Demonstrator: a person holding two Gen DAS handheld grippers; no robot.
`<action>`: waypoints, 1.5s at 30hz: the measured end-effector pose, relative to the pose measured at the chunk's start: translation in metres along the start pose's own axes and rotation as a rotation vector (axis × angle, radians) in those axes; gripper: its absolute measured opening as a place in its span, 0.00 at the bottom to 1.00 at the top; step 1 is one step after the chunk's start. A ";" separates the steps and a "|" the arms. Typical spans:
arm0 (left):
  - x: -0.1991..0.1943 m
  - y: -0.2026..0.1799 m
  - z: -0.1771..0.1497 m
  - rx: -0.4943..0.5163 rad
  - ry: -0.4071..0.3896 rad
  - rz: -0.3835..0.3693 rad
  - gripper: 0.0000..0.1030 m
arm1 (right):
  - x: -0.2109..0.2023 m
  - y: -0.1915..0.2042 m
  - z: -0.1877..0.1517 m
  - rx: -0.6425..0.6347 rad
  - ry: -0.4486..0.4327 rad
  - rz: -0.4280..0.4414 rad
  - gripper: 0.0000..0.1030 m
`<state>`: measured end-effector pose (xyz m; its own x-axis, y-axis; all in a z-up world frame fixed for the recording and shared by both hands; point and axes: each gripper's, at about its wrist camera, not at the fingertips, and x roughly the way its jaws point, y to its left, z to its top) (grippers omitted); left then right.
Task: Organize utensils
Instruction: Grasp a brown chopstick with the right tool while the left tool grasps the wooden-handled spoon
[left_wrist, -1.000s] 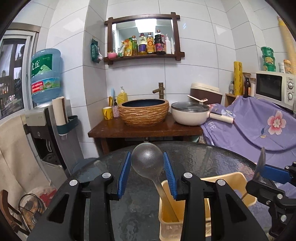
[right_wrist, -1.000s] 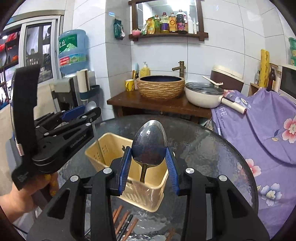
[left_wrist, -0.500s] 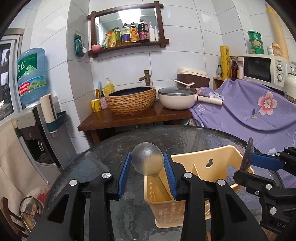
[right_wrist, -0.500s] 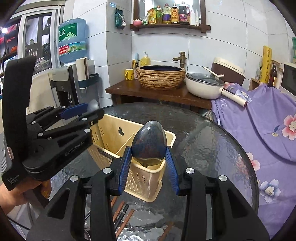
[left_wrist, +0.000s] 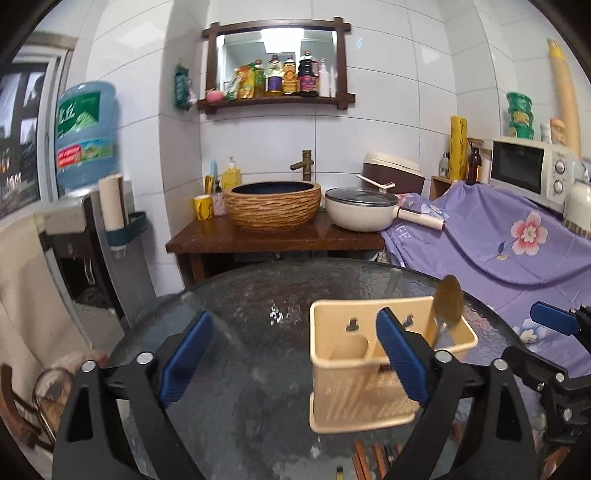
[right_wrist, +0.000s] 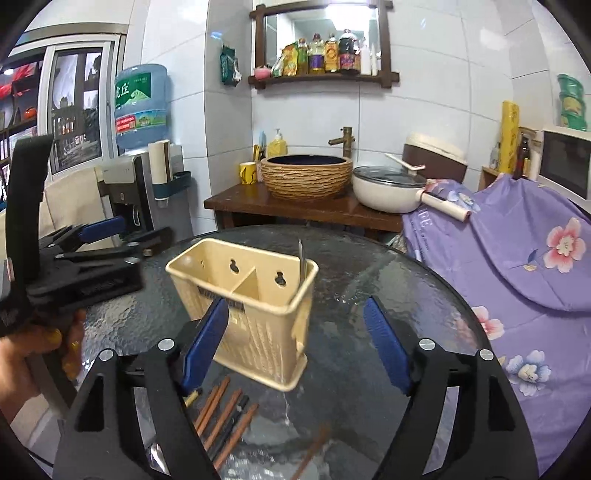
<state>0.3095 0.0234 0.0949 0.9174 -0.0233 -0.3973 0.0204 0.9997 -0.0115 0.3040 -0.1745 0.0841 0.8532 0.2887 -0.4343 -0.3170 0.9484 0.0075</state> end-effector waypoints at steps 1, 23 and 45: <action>-0.007 0.003 -0.006 -0.011 0.006 -0.009 0.94 | -0.008 -0.003 -0.009 0.004 0.004 -0.018 0.81; -0.035 0.016 -0.155 0.026 0.368 -0.057 0.74 | 0.008 -0.016 -0.154 0.068 0.387 -0.092 0.75; -0.044 -0.038 -0.165 0.214 0.339 -0.242 0.64 | 0.067 0.004 -0.131 0.062 0.475 -0.074 0.29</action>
<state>0.2027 -0.0140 -0.0382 0.6955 -0.2196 -0.6842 0.3321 0.9426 0.0350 0.3059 -0.1682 -0.0628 0.5840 0.1423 -0.7992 -0.2252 0.9743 0.0089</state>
